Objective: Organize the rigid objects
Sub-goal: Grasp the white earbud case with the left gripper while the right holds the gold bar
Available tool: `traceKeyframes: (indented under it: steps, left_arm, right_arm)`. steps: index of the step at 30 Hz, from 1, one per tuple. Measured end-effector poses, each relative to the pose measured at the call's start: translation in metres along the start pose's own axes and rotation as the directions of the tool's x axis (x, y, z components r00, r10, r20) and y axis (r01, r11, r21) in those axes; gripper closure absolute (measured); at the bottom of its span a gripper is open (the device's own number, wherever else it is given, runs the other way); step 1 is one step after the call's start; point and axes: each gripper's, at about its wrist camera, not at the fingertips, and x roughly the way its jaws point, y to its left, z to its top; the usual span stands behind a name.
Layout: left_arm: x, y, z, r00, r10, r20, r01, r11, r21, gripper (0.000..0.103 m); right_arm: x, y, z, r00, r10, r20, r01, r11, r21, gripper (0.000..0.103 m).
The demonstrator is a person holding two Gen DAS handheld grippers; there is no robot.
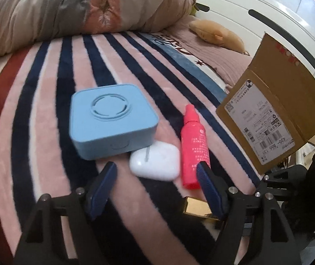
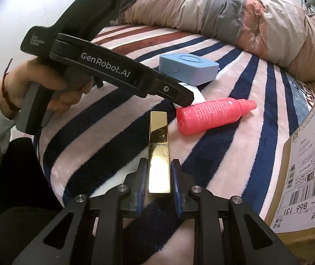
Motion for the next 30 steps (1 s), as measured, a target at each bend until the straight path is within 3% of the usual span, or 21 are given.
traceKeyframes:
  steps: [6, 7, 8, 15, 22, 24, 25, 26, 30]
  left_arm:
    - [0.012, -0.01, 0.009, 1.0, 0.007, 0.023, -0.008, 1.0, 0.029, 0.032]
    - [0.012, -0.008, 0.01, 0.999, 0.016, 0.036, -0.016, 1.0, 0.015, 0.044]
    - [0.012, -0.005, 0.01, 0.998, 0.042, 0.04, -0.042, 0.999, 0.008, 0.067]
    - [0.003, -0.003, 0.004, 0.999, 0.034, -0.017, -0.032, 0.996, 0.078, 0.066]
    - [0.026, -0.022, 0.006, 0.991, 0.132, -0.022, -0.128, 0.983, 0.132, 0.042]
    - [0.032, -0.028, 0.005, 0.984, 0.18, -0.014, -0.176, 0.972, 0.154, 0.043]
    - [0.033, -0.029, 0.005, 0.979, 0.203, -0.012, -0.198, 0.967, 0.16, 0.053]
    - [0.033, -0.029, 0.005, 0.975, 0.223, -0.009, -0.219, 0.963, 0.158, 0.054]
    - [0.018, -0.024, -0.001, 0.981, 0.192, -0.016, -0.189, 0.975, 0.121, 0.054]
  right_arm:
    - [0.001, 0.0, 0.001, 1.0, -0.009, 0.002, 0.009, 1.0, 0.006, 0.086]
    - [0.001, 0.0, 0.001, 1.0, -0.01, 0.004, 0.01, 1.0, 0.007, 0.087]
    - [0.001, 0.0, 0.001, 1.0, -0.012, 0.009, 0.012, 1.0, 0.01, 0.088]
    - [-0.016, 0.005, -0.008, 0.997, -0.078, -0.029, 0.078, 0.997, 0.002, 0.09]
    - [-0.017, 0.002, -0.013, 0.997, -0.074, -0.022, 0.074, 0.997, 0.026, 0.089]
    - [-0.017, 0.002, -0.013, 0.997, -0.068, -0.022, 0.069, 0.997, 0.029, 0.089]
    - [-0.017, 0.001, -0.013, 0.998, -0.066, -0.022, 0.067, 0.997, 0.03, 0.089]
    - [-0.017, 0.001, -0.013, 0.998, -0.066, -0.023, 0.066, 0.997, 0.033, 0.089]
    - [-0.015, 0.002, -0.01, 0.996, -0.087, -0.008, 0.088, 0.995, 0.038, 0.089]
